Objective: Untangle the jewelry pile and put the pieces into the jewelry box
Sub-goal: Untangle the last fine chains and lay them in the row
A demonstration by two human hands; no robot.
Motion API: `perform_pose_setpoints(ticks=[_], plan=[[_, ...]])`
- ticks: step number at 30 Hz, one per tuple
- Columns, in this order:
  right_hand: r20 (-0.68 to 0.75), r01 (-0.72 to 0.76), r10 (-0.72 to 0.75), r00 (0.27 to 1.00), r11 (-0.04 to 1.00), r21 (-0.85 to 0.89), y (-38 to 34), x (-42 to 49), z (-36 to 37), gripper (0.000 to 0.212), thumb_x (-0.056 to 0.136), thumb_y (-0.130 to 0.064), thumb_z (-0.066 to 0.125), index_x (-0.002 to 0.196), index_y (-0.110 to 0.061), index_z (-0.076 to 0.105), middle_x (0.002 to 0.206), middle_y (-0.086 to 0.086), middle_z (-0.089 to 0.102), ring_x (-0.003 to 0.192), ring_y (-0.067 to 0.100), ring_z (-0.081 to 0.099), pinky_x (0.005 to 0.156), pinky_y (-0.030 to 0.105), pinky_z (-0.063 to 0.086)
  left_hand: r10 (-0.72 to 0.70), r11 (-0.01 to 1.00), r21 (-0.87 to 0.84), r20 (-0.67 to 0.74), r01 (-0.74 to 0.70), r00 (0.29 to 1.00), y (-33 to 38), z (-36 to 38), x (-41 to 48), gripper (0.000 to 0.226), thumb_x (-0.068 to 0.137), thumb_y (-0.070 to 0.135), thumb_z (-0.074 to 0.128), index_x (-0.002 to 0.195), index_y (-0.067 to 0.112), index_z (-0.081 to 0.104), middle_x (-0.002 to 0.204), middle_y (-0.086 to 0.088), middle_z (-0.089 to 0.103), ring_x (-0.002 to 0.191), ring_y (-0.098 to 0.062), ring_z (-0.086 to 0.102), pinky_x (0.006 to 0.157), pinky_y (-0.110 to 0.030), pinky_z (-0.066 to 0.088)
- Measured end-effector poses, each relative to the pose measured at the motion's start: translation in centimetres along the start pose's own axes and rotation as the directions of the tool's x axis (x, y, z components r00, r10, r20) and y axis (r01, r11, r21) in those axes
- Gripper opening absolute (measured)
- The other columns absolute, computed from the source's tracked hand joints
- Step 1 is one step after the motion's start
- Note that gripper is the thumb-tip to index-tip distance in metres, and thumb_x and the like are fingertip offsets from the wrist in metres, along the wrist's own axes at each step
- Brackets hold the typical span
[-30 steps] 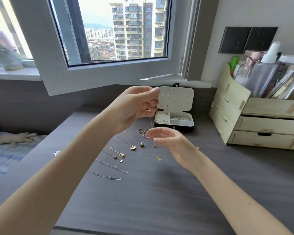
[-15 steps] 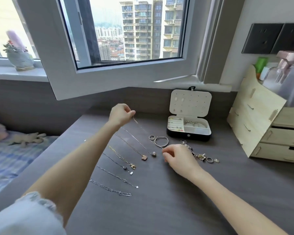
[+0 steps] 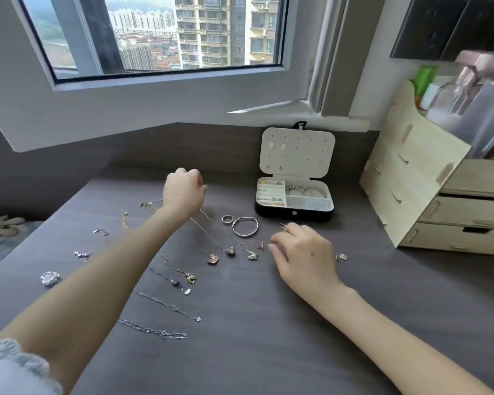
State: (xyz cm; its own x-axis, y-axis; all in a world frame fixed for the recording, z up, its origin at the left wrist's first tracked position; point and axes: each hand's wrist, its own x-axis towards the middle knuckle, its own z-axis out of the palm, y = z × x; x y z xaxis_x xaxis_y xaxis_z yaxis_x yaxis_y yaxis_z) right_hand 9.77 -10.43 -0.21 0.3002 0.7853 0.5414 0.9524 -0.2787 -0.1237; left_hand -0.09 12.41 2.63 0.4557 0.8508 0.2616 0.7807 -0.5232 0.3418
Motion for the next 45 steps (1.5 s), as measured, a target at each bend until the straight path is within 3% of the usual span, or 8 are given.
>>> perform_pose_setpoints(ticks=[4, 8, 15, 19, 26, 34, 40, 45], plan=[[-0.031, -0.091, 0.091, 0.995, 0.996, 0.012, 3.6, -0.4, -0.9, 0.016, 0.065, -0.035, 0.069, 0.066, -0.019, 0.070, 0.063, -0.002, 0.059, 0.058, 0.023, 0.057, 0.049, 0.023, 0.040, 0.270, 0.941, -0.226, 0.050, -0.252, 0.962, 4.8, 0.0, -4.9, 0.018, 0.090, 0.023, 0.059, 0.094, 0.009, 0.069, 0.098, -0.010, 0.060, 0.094, -0.027, 0.056, 0.072, -0.027, 0.035], [0.038, -0.120, 0.122, 0.992, 0.992, -0.050, 5.2, -1.0, -0.4, 0.021, 0.059, -0.025, 0.086, 0.061, -0.019, 0.067, 0.062, -0.001, 0.058, 0.057, 0.024, 0.056, 0.049, 0.025, 0.040, 0.415, 0.878, -0.325, 0.153, -0.351, 0.897, 9.0, 1.2, -8.5, 0.020, 0.089, 0.032, 0.061, 0.093, 0.014, 0.069, 0.098, -0.004, 0.061, 0.096, -0.020, 0.056, 0.072, -0.025, 0.034], [0.027, -0.261, 0.266, 0.964, 0.959, -0.113, 7.8, -0.8, -0.6, 0.022, 0.057, -0.013, 0.086, 0.065, -0.012, 0.066, 0.063, 0.006, 0.060, 0.058, 0.032, 0.055, 0.053, 0.033, 0.044, 0.374, 0.912, -0.252, 0.188, -0.324, 0.908, 11.3, 3.9, -9.3, 0.024, 0.086, 0.034, 0.062, 0.096, 0.012, 0.062, 0.101, -0.008, 0.058, 0.097, -0.025, 0.053, 0.076, -0.029, 0.036], [-0.022, -0.161, 0.162, 0.987, 0.986, 0.046, 7.0, -0.2, -0.2, 0.016, 0.070, -0.027, 0.075, 0.078, -0.014, 0.073, 0.069, 0.004, 0.062, 0.067, 0.030, 0.057, 0.061, 0.034, 0.046, 0.382, 0.902, -0.281, 0.168, -0.328, 0.909, 10.7, 3.9, -9.8, 0.015, 0.087, 0.022, 0.059, 0.096, 0.010, 0.061, 0.096, -0.008, 0.063, 0.095, -0.026, 0.056, 0.068, -0.026, 0.031], [0.153, -0.149, 0.136, 0.979, 0.986, 0.078, 5.2, 0.4, 0.0, 0.016, 0.086, -0.036, 0.062, 0.088, -0.022, 0.069, 0.090, -0.002, 0.061, 0.092, 0.020, 0.049, 0.073, 0.026, 0.030, 0.387, 0.888, -0.348, 0.213, -0.300, 0.897, 9.7, 2.3, -11.7, 0.013, 0.084, 0.012, 0.062, 0.096, 0.008, 0.059, 0.089, -0.004, 0.066, 0.090, -0.025, 0.058, 0.074, -0.029, 0.039], [0.161, -0.176, 0.152, 0.975, 0.974, 0.143, 5.3, -1.7, -1.5, 0.013, 0.086, -0.032, 0.062, 0.087, -0.019, 0.065, 0.084, -0.004, 0.061, 0.087, 0.019, 0.050, 0.069, 0.027, 0.030, 0.454, 0.878, -0.317, 0.310, -0.359, 0.835, 8.7, 0.9, -14.2, 0.019, 0.085, 0.026, 0.066, 0.099, 0.016, 0.060, 0.085, 0.007, 0.061, 0.074, -0.010, 0.047, 0.067, -0.022, 0.036], [0.145, -0.194, 0.172, 0.974, 0.968, 0.156, 4.5, 0.8, 0.2, 0.025, 0.085, -0.041, 0.064, 0.093, -0.018, 0.067, 0.089, 0.002, 0.064, 0.088, 0.024, 0.053, 0.075, 0.033, 0.037, 0.382, 0.914, -0.225, 0.188, -0.339, 0.905, 9.0, 1.6, -11.9, 0.016, 0.091, 0.018, 0.054, 0.102, 0.013, 0.064, 0.100, -0.004, 0.063, 0.097, -0.022, 0.056, 0.074, -0.025, 0.035], [0.101, -0.162, 0.153, 0.983, 0.983, 0.087, 4.4, 0.9, 0.5, 0.011, 0.085, -0.022, 0.061, 0.085, -0.013, 0.066, 0.086, 0.006, 0.064, 0.086, 0.029, 0.054, 0.067, 0.031, 0.033, 0.333, 0.925, -0.245, 0.150, -0.291, 0.931, 9.9, 3.0, -9.5, 0.016, 0.088, 0.020, 0.059, 0.100, 0.013, 0.065, 0.100, -0.006, 0.060, 0.096, -0.024, 0.057, 0.070, -0.023, 0.031]])
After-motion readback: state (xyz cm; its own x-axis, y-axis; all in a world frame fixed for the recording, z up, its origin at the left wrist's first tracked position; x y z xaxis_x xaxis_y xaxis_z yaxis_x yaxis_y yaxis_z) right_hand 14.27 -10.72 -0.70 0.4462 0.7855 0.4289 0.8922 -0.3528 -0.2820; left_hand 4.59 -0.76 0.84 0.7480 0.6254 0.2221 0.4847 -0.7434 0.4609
